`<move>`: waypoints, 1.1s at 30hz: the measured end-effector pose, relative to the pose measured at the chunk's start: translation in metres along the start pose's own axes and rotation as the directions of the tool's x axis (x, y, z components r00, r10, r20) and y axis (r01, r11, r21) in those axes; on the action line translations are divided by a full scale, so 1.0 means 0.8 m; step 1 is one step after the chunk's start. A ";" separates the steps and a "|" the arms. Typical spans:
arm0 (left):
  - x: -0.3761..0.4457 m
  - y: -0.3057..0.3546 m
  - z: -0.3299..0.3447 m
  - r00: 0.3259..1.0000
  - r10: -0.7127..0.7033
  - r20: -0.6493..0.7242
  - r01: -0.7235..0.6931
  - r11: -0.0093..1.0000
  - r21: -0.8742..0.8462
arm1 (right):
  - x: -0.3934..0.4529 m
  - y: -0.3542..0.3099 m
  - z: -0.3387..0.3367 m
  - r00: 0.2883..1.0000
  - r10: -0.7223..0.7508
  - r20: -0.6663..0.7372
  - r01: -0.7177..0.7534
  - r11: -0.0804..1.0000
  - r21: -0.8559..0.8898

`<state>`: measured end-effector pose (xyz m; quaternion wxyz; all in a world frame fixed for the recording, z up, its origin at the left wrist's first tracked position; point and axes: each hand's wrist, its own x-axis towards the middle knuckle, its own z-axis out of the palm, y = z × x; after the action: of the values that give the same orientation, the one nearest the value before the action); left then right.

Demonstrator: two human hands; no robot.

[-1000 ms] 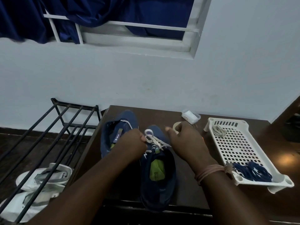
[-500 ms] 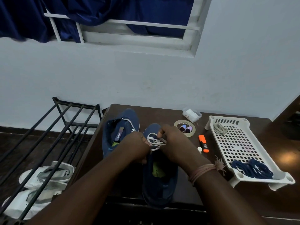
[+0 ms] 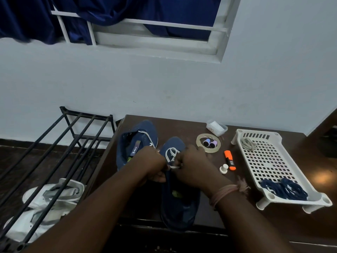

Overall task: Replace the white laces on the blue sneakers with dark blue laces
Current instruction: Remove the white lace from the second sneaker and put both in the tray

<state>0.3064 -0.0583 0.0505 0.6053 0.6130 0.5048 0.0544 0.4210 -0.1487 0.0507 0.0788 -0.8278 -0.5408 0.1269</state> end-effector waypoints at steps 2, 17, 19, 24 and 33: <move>0.002 -0.001 0.000 1.000 -0.010 -0.010 0.010 1.000 0.004 | 0.003 0.010 -0.016 0.996 0.090 0.018 -0.090 0.928 0.362; 0.015 -0.003 0.006 0.998 -0.003 -0.060 0.009 0.994 0.110 | -0.009 0.003 -0.079 0.987 0.135 -0.092 0.131 -0.320 0.938; 0.016 -0.004 0.008 0.997 0.022 -0.069 -0.012 0.990 0.143 | -0.009 0.009 -0.082 0.989 0.130 -0.071 0.114 -0.356 0.928; 0.014 -0.005 0.008 0.994 0.090 -0.060 -0.077 0.978 0.195 | -0.012 0.024 -0.082 0.998 -0.018 0.064 -0.066 -0.232 0.970; 0.006 -0.006 0.014 0.940 0.338 0.051 -0.323 0.831 0.453 | -0.018 0.021 -0.093 0.980 -0.055 -0.193 0.142 -0.489 0.860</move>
<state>0.3137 -0.0641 0.0415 0.4186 0.8143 0.3992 0.0479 0.4519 -0.1677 0.1188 0.7757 -0.3006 -0.2429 0.4988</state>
